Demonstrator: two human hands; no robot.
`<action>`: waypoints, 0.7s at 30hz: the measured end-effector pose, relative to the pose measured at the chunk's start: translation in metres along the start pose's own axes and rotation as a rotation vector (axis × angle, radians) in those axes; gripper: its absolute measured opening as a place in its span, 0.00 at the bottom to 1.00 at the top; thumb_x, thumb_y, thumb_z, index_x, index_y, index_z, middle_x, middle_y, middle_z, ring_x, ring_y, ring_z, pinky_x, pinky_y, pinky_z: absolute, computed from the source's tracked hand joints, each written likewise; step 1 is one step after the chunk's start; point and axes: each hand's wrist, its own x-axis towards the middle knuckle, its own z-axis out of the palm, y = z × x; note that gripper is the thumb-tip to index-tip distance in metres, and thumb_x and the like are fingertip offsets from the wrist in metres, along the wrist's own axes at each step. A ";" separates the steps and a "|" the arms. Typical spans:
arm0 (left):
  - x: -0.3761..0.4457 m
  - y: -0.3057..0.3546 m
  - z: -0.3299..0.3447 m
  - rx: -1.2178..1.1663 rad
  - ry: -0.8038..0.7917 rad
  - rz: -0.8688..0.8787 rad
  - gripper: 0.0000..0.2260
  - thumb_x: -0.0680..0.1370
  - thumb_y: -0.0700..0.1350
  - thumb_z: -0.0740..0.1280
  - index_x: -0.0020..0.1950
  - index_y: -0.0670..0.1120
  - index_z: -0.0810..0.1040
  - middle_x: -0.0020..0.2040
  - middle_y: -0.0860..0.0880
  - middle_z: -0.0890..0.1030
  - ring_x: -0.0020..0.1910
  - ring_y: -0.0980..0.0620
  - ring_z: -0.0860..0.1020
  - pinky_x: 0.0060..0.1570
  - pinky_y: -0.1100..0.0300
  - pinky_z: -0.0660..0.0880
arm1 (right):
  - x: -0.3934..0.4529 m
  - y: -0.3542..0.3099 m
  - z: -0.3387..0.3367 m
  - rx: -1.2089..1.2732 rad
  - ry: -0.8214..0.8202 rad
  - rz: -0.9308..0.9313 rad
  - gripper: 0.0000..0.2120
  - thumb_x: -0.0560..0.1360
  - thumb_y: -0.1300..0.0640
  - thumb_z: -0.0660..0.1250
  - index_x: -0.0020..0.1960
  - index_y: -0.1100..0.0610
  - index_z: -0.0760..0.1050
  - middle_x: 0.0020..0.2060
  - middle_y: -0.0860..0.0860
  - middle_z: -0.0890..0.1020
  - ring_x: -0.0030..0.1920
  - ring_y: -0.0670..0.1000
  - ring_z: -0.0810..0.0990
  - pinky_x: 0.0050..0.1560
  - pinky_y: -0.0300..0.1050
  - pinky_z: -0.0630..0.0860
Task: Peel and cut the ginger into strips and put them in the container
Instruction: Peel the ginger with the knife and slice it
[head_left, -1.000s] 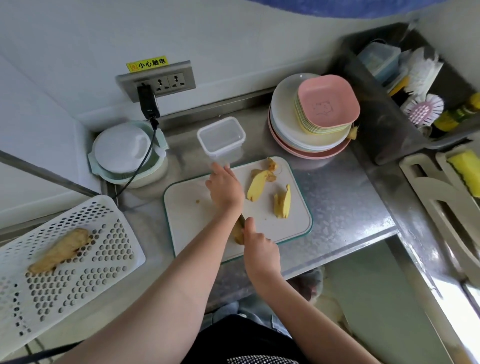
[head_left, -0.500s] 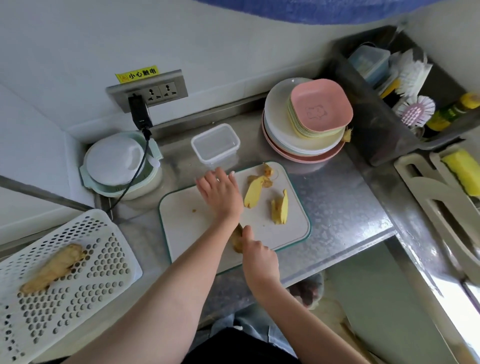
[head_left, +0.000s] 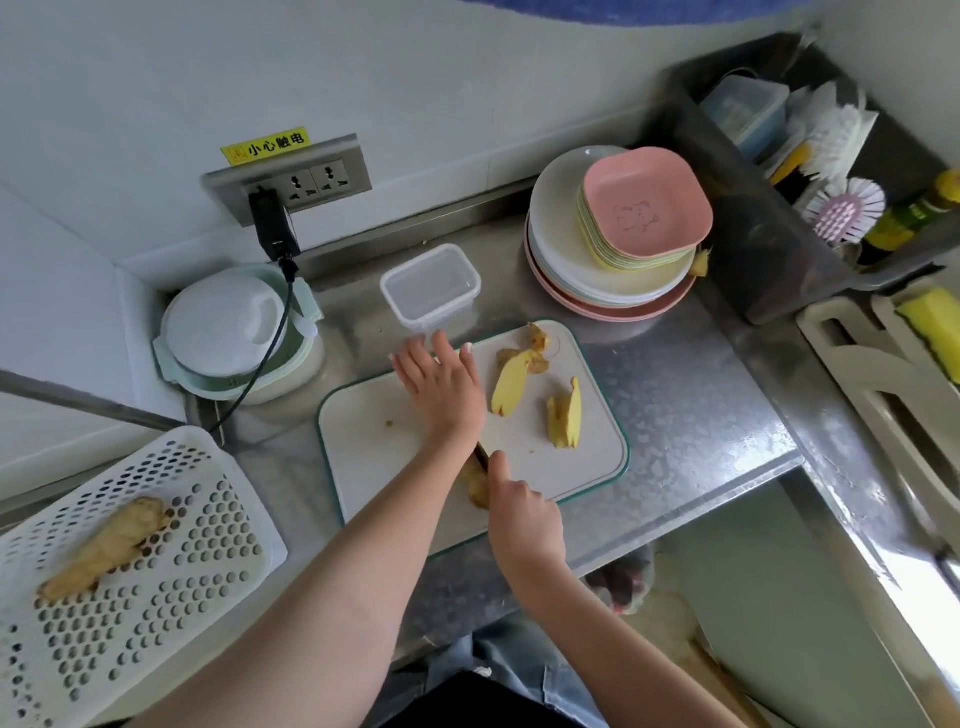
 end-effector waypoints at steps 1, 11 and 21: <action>0.000 0.000 0.001 -0.004 -0.008 -0.001 0.17 0.81 0.49 0.52 0.58 0.39 0.73 0.58 0.36 0.73 0.60 0.36 0.69 0.68 0.39 0.58 | 0.000 -0.001 -0.001 0.005 -0.001 0.004 0.22 0.72 0.74 0.52 0.62 0.56 0.57 0.37 0.55 0.73 0.34 0.58 0.72 0.35 0.50 0.70; 0.005 0.006 0.005 -0.039 -0.092 -0.067 0.17 0.81 0.49 0.52 0.58 0.38 0.73 0.57 0.34 0.74 0.59 0.34 0.71 0.66 0.38 0.60 | 0.006 0.004 0.003 0.010 0.032 0.011 0.19 0.72 0.72 0.53 0.58 0.55 0.57 0.34 0.54 0.71 0.33 0.58 0.72 0.34 0.50 0.68; -0.058 -0.019 -0.065 -0.103 0.006 -0.310 0.15 0.78 0.48 0.53 0.48 0.37 0.71 0.48 0.36 0.75 0.46 0.36 0.74 0.45 0.48 0.71 | -0.004 0.001 -0.003 -0.084 0.019 -0.089 0.20 0.75 0.71 0.54 0.64 0.57 0.58 0.47 0.59 0.80 0.43 0.61 0.80 0.37 0.51 0.70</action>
